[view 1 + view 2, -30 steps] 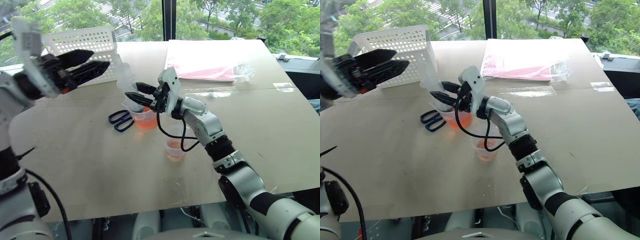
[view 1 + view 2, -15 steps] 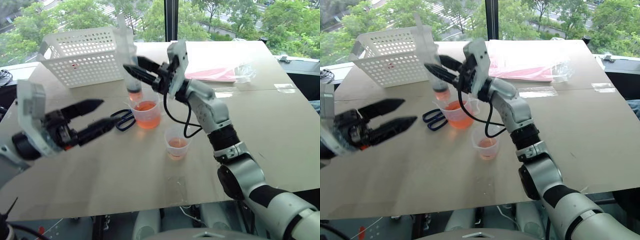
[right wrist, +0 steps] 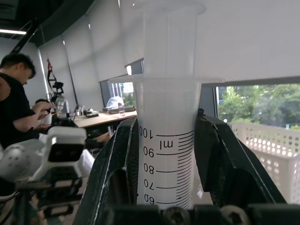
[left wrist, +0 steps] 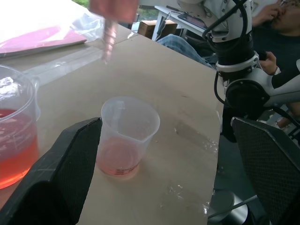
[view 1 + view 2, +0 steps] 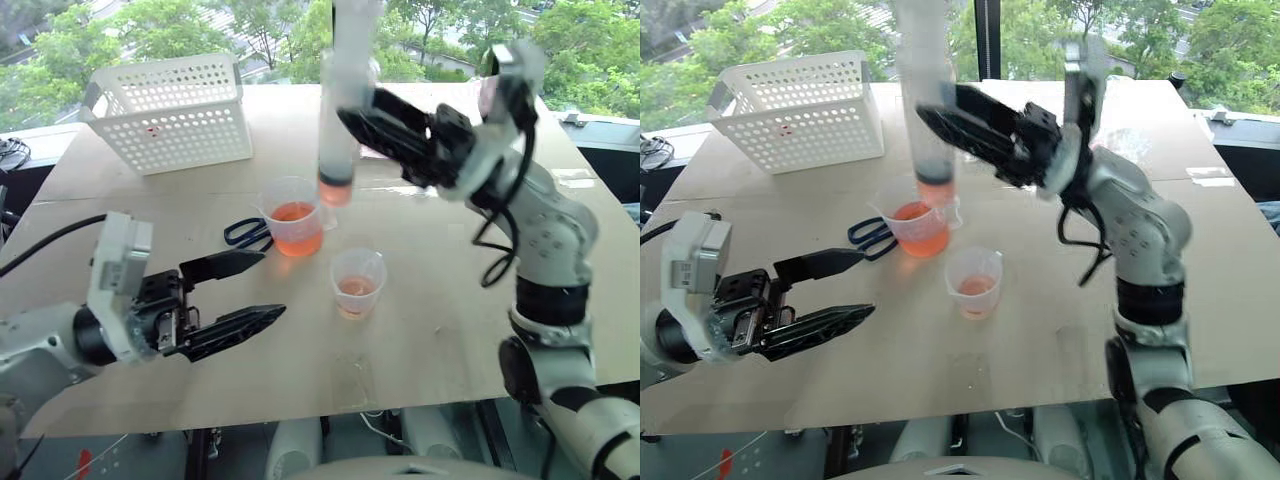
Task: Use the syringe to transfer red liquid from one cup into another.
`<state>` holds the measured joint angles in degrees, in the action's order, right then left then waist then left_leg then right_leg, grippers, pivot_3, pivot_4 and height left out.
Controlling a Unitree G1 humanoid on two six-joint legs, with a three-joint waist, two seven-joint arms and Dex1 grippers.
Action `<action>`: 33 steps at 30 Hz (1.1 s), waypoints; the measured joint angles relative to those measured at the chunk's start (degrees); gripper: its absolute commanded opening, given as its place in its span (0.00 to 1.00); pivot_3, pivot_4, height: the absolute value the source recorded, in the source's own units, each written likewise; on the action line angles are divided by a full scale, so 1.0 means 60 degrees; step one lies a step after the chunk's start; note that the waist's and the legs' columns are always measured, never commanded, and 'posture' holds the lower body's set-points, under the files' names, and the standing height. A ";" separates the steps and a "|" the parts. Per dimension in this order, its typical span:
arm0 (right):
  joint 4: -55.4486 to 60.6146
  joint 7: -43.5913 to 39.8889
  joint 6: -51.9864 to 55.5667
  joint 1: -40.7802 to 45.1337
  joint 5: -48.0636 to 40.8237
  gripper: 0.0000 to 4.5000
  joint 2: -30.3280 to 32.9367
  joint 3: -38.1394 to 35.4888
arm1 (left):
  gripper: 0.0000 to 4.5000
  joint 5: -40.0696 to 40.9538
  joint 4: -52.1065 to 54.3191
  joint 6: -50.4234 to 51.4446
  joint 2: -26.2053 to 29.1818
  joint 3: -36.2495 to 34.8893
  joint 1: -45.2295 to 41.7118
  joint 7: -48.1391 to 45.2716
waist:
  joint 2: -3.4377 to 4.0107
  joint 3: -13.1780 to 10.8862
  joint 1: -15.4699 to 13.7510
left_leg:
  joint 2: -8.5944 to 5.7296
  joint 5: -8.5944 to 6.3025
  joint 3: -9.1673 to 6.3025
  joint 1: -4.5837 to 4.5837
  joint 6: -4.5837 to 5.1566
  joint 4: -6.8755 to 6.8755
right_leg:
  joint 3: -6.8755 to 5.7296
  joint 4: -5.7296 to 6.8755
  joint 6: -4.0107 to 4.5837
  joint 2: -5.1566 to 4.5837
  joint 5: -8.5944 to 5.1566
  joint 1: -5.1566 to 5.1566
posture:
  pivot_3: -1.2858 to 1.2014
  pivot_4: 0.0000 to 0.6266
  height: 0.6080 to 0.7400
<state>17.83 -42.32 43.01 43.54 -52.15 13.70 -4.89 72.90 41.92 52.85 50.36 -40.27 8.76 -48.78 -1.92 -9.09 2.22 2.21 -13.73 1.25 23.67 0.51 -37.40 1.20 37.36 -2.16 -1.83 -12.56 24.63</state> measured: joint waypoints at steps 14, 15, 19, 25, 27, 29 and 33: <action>0.0195 -0.0820 -0.1942 -0.3028 0.1849 0.28 0.0459 0.1585 | 1.00 0.0108 -0.1099 -0.0543 0.1143 0.1212 -0.2542 0.0442 | -0.0005 0.0006 -0.0074 | 0.0001 0.0001 0.0006 -0.0001 0.0000 -0.0012 | 0.0000 -0.0003 0.0004 0.0010 -0.0009 -0.0008 | 0.52 0.24 1.00; 0.0115 -0.0891 -0.2069 -0.3094 0.1951 0.28 0.0452 0.1644 | 1.00 0.0163 -0.1166 -0.0538 0.1174 0.1305 -0.2777 0.0563 | -0.0003 0.0004 -0.0080 | 0.0000 0.0001 0.0005 0.0000 0.0000 -0.0011 | 0.0001 -0.0004 0.0004 0.0009 -0.0009 -0.0008 | 0.52 0.24 1.00; -0.0353 -0.1391 -0.2954 -0.3482 0.2557 0.28 0.0433 0.1989 | 1.00 0.0243 -0.1728 -0.0526 0.1310 0.2268 -0.4348 0.1191 | -0.0004 0.0004 -0.0101 | 0.0000 0.0001 0.0005 0.0003 0.0000 -0.0010 | -0.0001 -0.0011 0.0003 0.0010 -0.0008 -0.0009 | 0.52 0.24 1.00; -0.0646 -0.1690 -0.3680 -0.3658 0.3014 0.28 0.0290 0.2193 | 1.00 -0.0550 -0.2458 -0.0565 0.1229 0.3714 -0.6129 0.1248 | -0.0006 0.0002 -0.0100 | -0.0001 0.0001 0.0011 0.0006 -0.0001 -0.0010 | -0.0014 -0.0009 0.0003 0.0017 -0.0008 -0.0010 | 0.52 0.24 1.00; -0.0671 -0.1734 -0.3789 -0.3671 0.3083 0.28 0.0244 0.2294 | 1.00 -0.0935 -0.2634 -0.0641 0.1020 0.4206 -0.6573 0.1163 | -0.0005 0.0002 -0.0125 | -0.0001 0.0001 0.0016 0.0005 -0.0001 -0.0011 | -0.0014 -0.0008 0.0003 0.0017 -0.0008 -0.0011 | 0.52 0.24 1.00; -0.0674 -0.1795 -0.3911 -0.3680 0.3179 0.28 0.0240 0.2355 | 1.00 -0.1519 -0.2860 -0.0812 0.0763 0.4729 -0.6928 0.0997 | -0.0005 0.0002 -0.0173 | -0.0002 0.0001 0.0021 0.0006 -0.0001 -0.0011 | -0.0012 -0.0009 0.0003 0.0017 -0.0008 -0.0010 | 0.52 0.24 1.00; -0.0673 -0.1841 -0.4048 -0.3756 0.3293 0.28 0.0251 0.2371 | 0.95 -0.2223 -0.3405 -0.0981 0.0337 0.5191 -0.7515 0.0829 | -0.0006 0.0002 -0.0233 | -0.0002 0.0001 0.0019 0.0010 -0.0001 -0.0011 | -0.0019 -0.0009 0.0004 0.0019 -0.0008 -0.0010 | 0.52 0.24 1.00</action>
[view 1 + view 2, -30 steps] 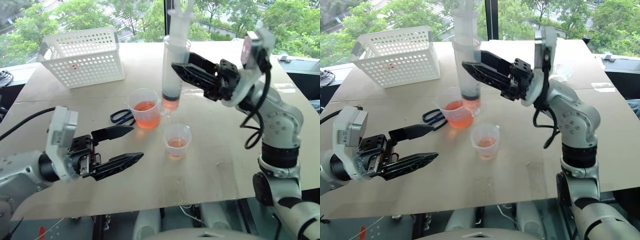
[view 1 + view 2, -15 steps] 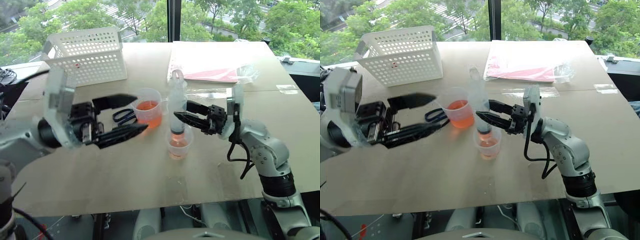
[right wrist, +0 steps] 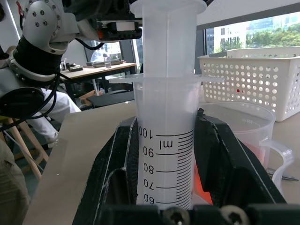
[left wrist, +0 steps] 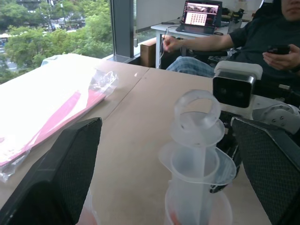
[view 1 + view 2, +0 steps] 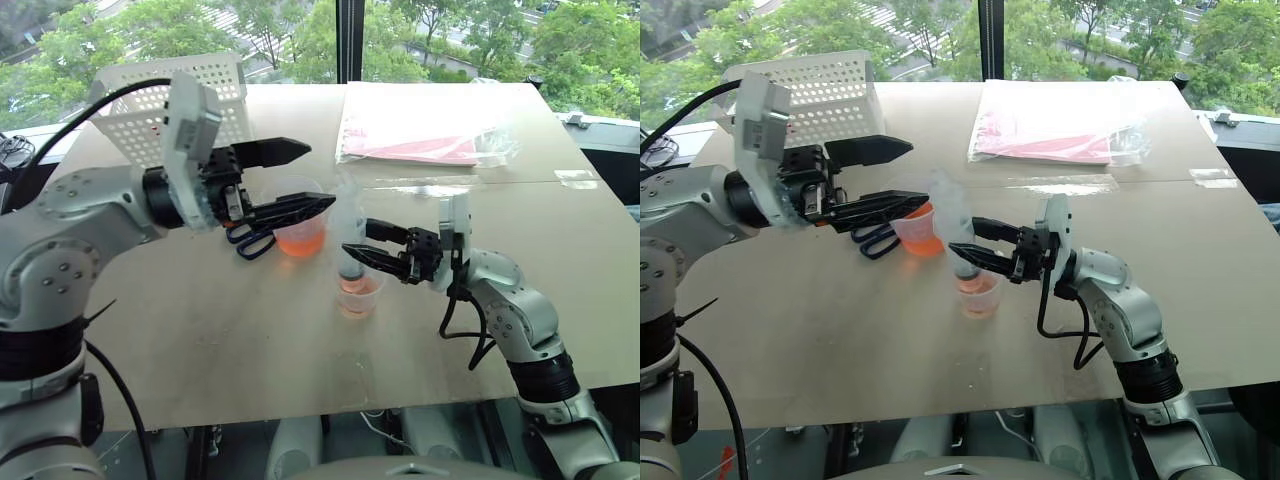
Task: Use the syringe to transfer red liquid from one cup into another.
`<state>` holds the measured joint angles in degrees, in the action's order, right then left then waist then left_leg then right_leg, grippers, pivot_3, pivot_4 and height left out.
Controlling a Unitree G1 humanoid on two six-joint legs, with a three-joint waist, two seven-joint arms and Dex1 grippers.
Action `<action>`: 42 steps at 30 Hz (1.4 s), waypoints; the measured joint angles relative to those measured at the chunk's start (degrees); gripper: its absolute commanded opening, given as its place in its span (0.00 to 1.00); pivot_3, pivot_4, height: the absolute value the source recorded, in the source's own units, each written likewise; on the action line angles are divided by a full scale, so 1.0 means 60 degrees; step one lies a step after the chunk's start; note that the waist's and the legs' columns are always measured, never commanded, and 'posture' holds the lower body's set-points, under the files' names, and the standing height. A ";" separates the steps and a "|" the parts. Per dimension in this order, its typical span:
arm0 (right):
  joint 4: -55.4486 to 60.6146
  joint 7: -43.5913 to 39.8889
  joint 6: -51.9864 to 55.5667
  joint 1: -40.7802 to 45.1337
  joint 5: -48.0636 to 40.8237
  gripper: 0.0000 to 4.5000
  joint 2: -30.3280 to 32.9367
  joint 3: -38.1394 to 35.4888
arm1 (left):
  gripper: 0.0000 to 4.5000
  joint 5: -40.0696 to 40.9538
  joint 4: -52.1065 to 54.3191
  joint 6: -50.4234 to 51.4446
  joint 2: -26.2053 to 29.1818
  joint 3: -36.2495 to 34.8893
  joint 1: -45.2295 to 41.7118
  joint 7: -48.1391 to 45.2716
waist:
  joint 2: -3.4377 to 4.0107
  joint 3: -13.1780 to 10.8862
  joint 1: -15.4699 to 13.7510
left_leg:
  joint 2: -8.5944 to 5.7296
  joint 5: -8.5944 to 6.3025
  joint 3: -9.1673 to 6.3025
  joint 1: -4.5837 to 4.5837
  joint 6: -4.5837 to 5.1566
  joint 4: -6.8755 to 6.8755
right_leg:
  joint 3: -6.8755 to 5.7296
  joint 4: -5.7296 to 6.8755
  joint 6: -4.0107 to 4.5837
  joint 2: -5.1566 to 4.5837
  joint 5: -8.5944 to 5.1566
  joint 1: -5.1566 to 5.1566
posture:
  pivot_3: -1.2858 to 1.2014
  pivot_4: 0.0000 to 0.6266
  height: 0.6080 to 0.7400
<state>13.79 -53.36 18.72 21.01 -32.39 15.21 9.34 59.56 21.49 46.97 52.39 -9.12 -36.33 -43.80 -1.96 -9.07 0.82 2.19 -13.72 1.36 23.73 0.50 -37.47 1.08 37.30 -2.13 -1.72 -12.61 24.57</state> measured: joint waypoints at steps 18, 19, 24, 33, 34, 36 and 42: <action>0.0202 0.0239 -0.0179 -0.0092 0.0159 0.28 -0.0055 0.0187 | 0.33 -0.1405 -0.0752 -0.0224 -0.0436 0.0711 -0.0894 -0.1466 | 0.0000 0.0000 0.0019 | 0.0002 0.0000 -0.0005 -0.0001 0.0000 -0.0004 | 0.0000 0.0010 0.0000 0.0004 0.0000 0.0001 | 0.52 0.24 1.00; 0.0203 0.0260 -0.0167 -0.0092 0.0156 0.28 -0.0049 0.0184 | 0.40 -0.1434 -0.0783 -0.0229 -0.0280 0.0550 -0.0832 -0.1543 | 0.0000 0.0000 0.0020 | 0.0002 0.0000 -0.0005 -0.0002 0.0000 -0.0004 | 0.0002 0.0010 0.0000 0.0003 0.0000 0.0000 | 0.52 0.24 1.00; 0.0202 0.0397 -0.0093 -0.0079 0.0151 0.28 0.0011 0.0153 | 0.46 -0.1330 -0.0612 -0.0099 0.0056 0.0001 -0.0376 -0.1823 | -0.0001 0.0000 -0.0030 | -0.0001 0.0000 -0.0004 0.0002 0.0000 -0.0009 | -0.0001 0.0007 -0.0001 -0.0005 0.0000 -0.0001 | 0.52 0.24 1.00; 0.0202 0.0385 -0.0024 -0.0030 0.0138 0.28 0.0072 0.0152 | 0.46 -0.1429 -0.0151 0.0066 -0.0481 0.0337 -0.0440 -0.1429 | -0.0003 0.0000 -0.0012 | -0.0001 0.0000 -0.0008 0.0000 0.0000 -0.0018 | -0.0003 0.0021 0.0000 0.0000 0.0000 -0.0004 | 0.52 0.24 1.00; 0.0202 0.0377 -0.0013 0.0001 0.0131 0.28 0.0076 0.0156 | 0.46 -0.1503 -0.0159 0.0061 -0.0605 0.0499 -0.0585 -0.1370 | -0.0003 0.0000 -0.0017 | -0.0001 0.0000 -0.0008 0.0000 0.0001 -0.0018 | -0.0004 0.0021 0.0000 0.0001 0.0000 -0.0004 | 0.52 0.24 1.00; 0.0215 0.0374 -0.0003 0.0084 0.0114 0.28 0.0080 0.0161 | 0.35 -0.1681 -0.0173 0.0001 -0.0806 0.0661 -0.0786 -0.1310 | -0.0004 0.0000 -0.0015 | -0.0001 0.0000 -0.0006 0.0000 0.0000 -0.0023 | -0.0001 0.0020 -0.0001 0.0000 0.0000 -0.0006 | 0.52 0.24 1.00; 0.0246 0.0455 0.0153 0.0155 0.0063 0.28 0.0074 0.0078 | 0.00 -0.1890 -0.0297 -0.0094 -0.1264 0.0996 -0.1078 -0.1426 | -0.0003 0.0000 0.0008 | 0.0000 0.0000 -0.0006 0.0001 0.0001 -0.0026 | 0.0000 0.0020 -0.0001 0.0001 0.0001 -0.0006 | 0.52 0.24 1.00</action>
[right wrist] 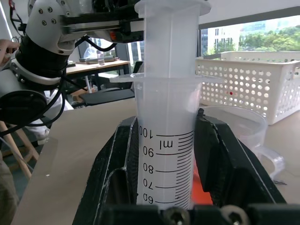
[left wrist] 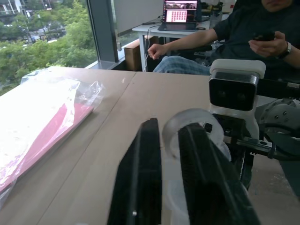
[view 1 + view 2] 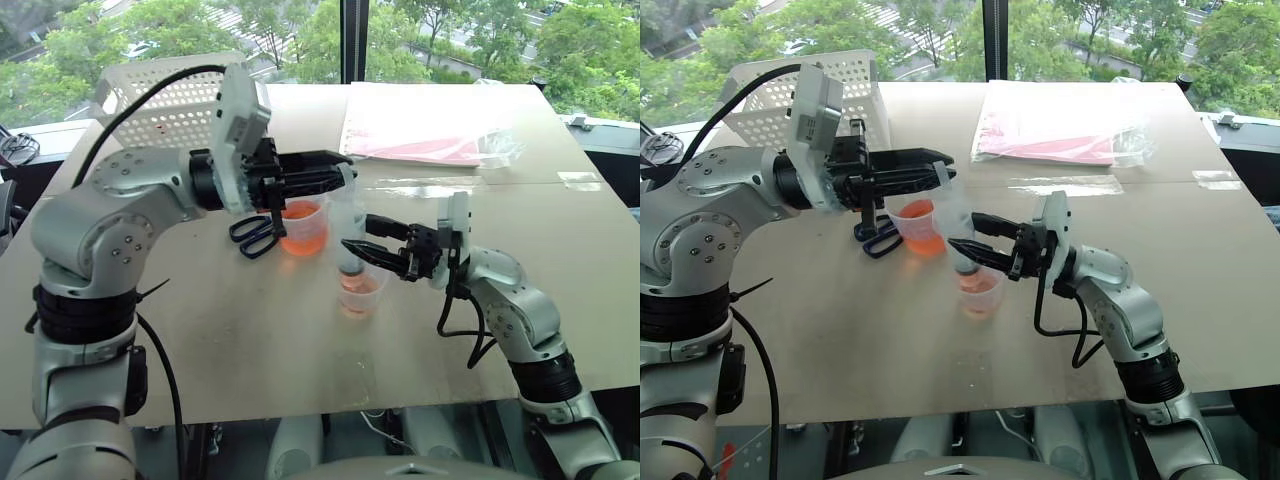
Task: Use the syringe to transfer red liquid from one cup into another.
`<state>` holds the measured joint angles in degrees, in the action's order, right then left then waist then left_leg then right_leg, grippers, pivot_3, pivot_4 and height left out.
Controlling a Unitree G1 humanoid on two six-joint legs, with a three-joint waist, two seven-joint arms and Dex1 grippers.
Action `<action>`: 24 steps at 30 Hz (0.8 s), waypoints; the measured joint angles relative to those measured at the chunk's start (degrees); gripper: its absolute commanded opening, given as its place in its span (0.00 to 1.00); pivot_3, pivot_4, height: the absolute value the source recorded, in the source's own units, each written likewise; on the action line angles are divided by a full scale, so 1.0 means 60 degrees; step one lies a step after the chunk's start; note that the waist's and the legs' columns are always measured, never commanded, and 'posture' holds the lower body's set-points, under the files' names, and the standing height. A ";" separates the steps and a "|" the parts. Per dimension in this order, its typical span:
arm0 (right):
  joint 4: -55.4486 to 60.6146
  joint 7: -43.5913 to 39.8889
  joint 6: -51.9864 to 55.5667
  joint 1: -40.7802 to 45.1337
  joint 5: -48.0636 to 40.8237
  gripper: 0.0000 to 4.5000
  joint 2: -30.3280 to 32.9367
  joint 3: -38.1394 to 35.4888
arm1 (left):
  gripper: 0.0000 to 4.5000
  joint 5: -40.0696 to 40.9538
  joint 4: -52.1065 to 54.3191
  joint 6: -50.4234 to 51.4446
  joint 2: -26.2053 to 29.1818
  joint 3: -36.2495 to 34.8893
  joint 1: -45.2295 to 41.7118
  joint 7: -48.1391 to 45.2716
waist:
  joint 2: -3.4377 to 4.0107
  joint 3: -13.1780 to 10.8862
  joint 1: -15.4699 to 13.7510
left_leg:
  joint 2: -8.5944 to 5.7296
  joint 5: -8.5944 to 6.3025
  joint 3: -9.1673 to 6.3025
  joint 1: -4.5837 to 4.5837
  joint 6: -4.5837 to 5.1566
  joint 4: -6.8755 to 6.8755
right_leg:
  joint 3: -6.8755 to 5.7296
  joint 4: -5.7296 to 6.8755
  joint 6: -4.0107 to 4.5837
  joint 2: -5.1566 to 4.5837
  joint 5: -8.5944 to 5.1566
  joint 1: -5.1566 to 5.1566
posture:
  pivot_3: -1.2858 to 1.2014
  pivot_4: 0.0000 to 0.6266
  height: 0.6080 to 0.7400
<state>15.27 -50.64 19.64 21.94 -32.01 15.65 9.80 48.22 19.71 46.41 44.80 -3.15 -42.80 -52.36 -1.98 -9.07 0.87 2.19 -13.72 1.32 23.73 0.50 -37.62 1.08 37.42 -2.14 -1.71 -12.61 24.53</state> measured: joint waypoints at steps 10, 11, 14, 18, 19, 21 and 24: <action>0.0268 0.0033 0.0657 0.0116 -0.0005 0.28 0.0246 -0.0004 | 0.00 -0.0616 0.0384 -0.0850 0.0090 0.0069 0.0838 -0.0348 | 0.0000 0.0000 -0.0016 | 0.0000 0.0000 0.0000 0.0000 0.0000 -0.0002 | 0.0001 0.0002 0.0000 -0.0003 0.0000 0.0000 | 0.52 0.24 1.00; 0.0308 0.0052 0.0730 0.0148 -0.0013 0.28 0.0266 -0.0004 | 0.00 -0.0643 0.0403 -0.0940 0.0070 0.0074 0.0923 -0.0348 | 0.0000 0.0000 -0.0017 | 0.0000 0.0000 -0.0001 0.0000 0.0000 -0.0002 | -0.0002 0.0001 0.0000 -0.0002 0.0000 0.0000 | 0.52 0.24 1.00; 0.0384 0.0097 0.0868 0.0209 -0.0064 0.28 0.0312 -0.0006 | 0.00 -0.0715 0.0488 -0.1048 0.0009 0.0075 0.1064 -0.0348 | 0.0000 0.0000 -0.0026 | 0.0000 0.0000 -0.0002 -0.0001 0.0000 -0.0003 | -0.0004 0.0006 0.0001 -0.0001 0.0000 -0.0001 | 0.52 0.24 1.00; 0.0460 0.0184 0.1068 0.0346 -0.0211 0.28 0.0355 -0.0067 | 0.00 -0.0880 0.0545 -0.1163 -0.0128 0.0081 0.1172 -0.0345 | 0.0000 0.0000 -0.0020 | 0.0000 0.0000 0.0000 0.0000 0.0000 -0.0007 | -0.0001 0.0005 0.0000 -0.0001 0.0000 -0.0001 | 0.52 0.24 1.00; 0.0493 0.0197 0.1095 0.0365 -0.0237 0.28 0.0360 -0.0095 | 0.00 -0.0894 0.0545 -0.1178 -0.0152 0.0080 0.1171 -0.0345 | 0.0000 0.0000 -0.0021 | 0.0000 0.0000 -0.0001 0.0000 0.0000 -0.0007 | -0.0002 0.0005 0.0000 -0.0001 0.0000 -0.0001 | 0.52 0.24 1.00; 0.0642 0.0280 0.1205 0.0378 -0.0331 0.28 0.0373 -0.0191 | 0.00 -0.0941 0.0554 -0.1254 -0.0240 0.0097 0.1175 -0.0347 | 0.0000 0.0000 -0.0023 | 0.0000 0.0000 -0.0002 0.0001 0.0000 -0.0007 | -0.0003 0.0004 0.0000 -0.0001 0.0000 -0.0002 | 0.52 0.24 1.00; 0.0698 0.0315 0.1280 0.0401 -0.0397 0.28 0.0372 -0.0244 | 0.00 -0.0998 0.0559 -0.1312 -0.0272 0.0151 0.1196 -0.0348 | 0.0000 0.0000 -0.0021 | 0.0000 0.0000 -0.0001 0.0001 0.0000 -0.0007 | -0.0002 0.0004 0.0000 -0.0002 0.0000 -0.0002 | 0.52 0.24 1.00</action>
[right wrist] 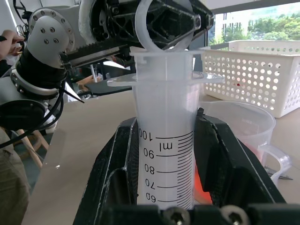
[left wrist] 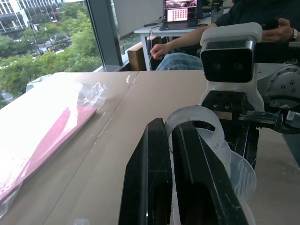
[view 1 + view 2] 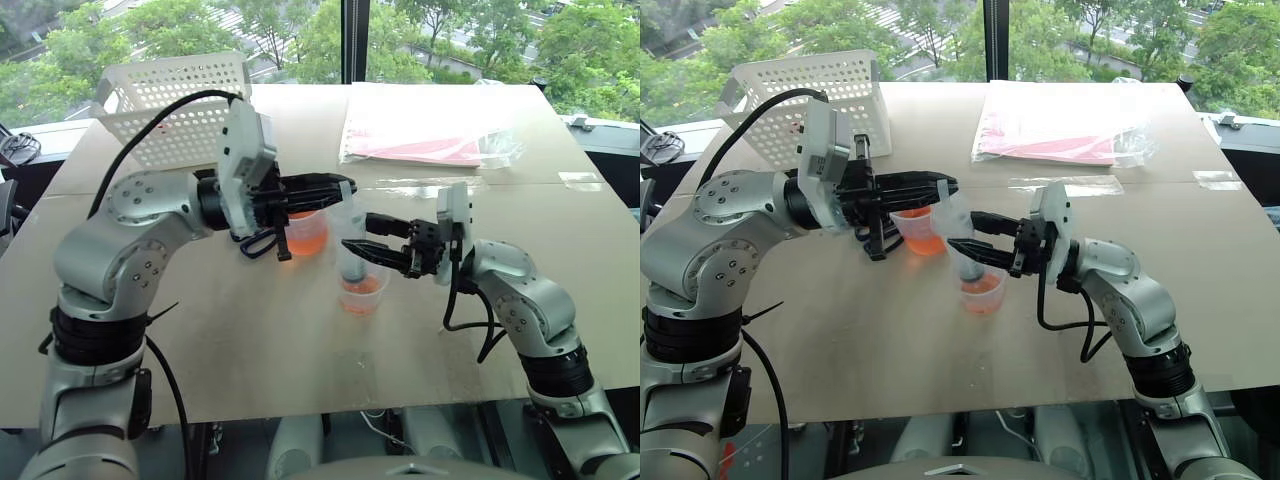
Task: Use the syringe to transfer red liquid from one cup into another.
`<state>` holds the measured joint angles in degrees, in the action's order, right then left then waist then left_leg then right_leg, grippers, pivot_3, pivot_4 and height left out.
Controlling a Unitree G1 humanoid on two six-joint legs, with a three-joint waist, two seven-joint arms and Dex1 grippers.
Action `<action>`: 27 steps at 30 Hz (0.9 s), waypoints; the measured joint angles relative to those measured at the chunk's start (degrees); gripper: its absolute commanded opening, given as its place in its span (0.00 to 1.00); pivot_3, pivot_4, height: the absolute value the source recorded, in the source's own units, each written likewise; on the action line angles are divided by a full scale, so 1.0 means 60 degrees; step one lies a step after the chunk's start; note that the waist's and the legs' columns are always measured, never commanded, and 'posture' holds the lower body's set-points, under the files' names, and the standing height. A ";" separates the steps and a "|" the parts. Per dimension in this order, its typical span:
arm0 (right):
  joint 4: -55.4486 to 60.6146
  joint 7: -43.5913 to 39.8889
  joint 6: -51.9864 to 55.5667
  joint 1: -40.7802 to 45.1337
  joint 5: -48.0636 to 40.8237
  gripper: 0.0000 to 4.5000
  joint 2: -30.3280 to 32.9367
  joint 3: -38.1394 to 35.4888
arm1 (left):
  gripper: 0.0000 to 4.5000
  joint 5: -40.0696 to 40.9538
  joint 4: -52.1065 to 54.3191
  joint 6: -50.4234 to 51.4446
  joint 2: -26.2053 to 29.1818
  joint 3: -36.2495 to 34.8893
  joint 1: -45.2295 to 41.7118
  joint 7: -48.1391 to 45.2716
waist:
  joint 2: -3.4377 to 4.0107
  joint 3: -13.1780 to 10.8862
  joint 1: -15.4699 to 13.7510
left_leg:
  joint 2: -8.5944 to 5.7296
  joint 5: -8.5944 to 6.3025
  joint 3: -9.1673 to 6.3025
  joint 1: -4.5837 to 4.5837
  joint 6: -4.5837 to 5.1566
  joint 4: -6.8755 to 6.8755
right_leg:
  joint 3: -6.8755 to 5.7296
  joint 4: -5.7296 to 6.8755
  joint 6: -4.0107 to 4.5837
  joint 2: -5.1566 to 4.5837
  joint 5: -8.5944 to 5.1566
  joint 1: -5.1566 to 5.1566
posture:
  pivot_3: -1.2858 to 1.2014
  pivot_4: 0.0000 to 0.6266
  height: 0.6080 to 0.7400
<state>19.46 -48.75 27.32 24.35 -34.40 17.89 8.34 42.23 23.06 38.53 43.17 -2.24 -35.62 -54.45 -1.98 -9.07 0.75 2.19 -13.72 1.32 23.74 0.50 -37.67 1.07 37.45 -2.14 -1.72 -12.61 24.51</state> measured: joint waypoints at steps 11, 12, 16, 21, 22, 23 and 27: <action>0.0290 0.0093 0.0249 0.0112 -0.0338 0.28 0.0109 -0.0194 | 0.00 0.0801 0.0112 0.0492 -0.0456 -0.0593 0.0157 0.0518 | -0.0001 -0.0001 0.0002 | 0.0003 0.0000 -0.0011 0.0002 0.0000 -0.0005 | -0.0002 0.0003 -0.0001 -0.0001 0.0000 0.0000 | 0.52 0.24 1.00; 0.0370 0.0094 0.0249 0.0160 -0.0369 0.28 0.0112 -0.0245 | 0.15 0.1025 0.0112 0.0626 -0.0496 -0.0704 0.0157 0.0596 | -0.0002 0.0000 0.0004 | 0.0004 0.0000 -0.0015 0.0001 0.0000 -0.0007 | -0.0002 0.0003 -0.0001 -0.0001 0.0000 -0.0001 | 0.52 0.24 1.00; 0.0524 0.0382 0.0255 0.0288 -0.0681 0.28 0.0114 -0.0633 | 0.46 0.2391 0.0465 0.1337 -0.0276 -0.1626 0.0677 0.0848 | 0.0002 0.0000 0.0070 | 0.0007 0.0000 -0.0021 -0.0011 0.0001 -0.0008 | 0.0017 0.0007 -0.0001 -0.0001 0.0001 -0.0001 | 0.52 0.24 1.00; 0.0549 0.0816 0.0508 0.0430 -0.1118 0.28 0.0225 -0.1215 | 0.98 0.3562 0.0952 0.2001 0.0329 -0.3040 0.2944 0.1169 | -0.0003 -0.0002 0.0134 | 0.0010 0.0000 -0.0033 -0.0005 0.0000 -0.0008 | 0.0004 0.0017 0.0000 -0.0005 0.0000 0.0002 | 0.52 0.24 1.00; 0.0550 0.0869 0.0566 0.0463 -0.1170 0.28 0.0235 -0.1265 | 1.00 0.3703 0.0990 0.2041 0.0421 -0.3206 0.3064 0.1199 | -0.0003 -0.0001 0.0096 | 0.0008 0.0000 -0.0030 -0.0008 0.0001 -0.0008 | -0.0002 0.0019 0.0001 -0.0007 -0.0001 -0.0002 | 0.52 0.24 1.00; 0.0528 0.0940 0.0691 0.0599 -0.1297 0.28 0.0208 -0.1252 | 1.00 0.3881 0.1223 0.2012 0.0575 -0.3611 0.3392 0.1184 | -0.0003 -0.0002 0.0040 | 0.0006 0.0000 -0.0024 -0.0009 0.0000 -0.0009 | -0.0003 0.0019 0.0002 -0.0007 -0.0001 -0.0002 | 0.52 0.24 1.00; 0.0490 0.1343 0.1206 0.1110 -0.1904 0.28 0.0485 -0.1831 | 1.00 0.3804 0.1941 0.1909 0.0872 -0.4718 0.5891 0.0534 | 0.0012 -0.0004 0.0113 | 0.0008 -0.0001 -0.0007 -0.0023 0.0002 -0.0006 | 0.0036 0.0015 0.0007 -0.0015 -0.0004 -0.0001 | 0.52 0.24 1.00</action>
<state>22.40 -40.69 34.56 31.00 -45.82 20.79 -2.64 65.06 34.71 49.99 48.41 -30.55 -0.28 -51.24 -1.91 -9.10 1.43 2.24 -13.73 1.28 23.60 0.51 -37.70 1.28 37.54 -2.10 -1.81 -12.63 24.51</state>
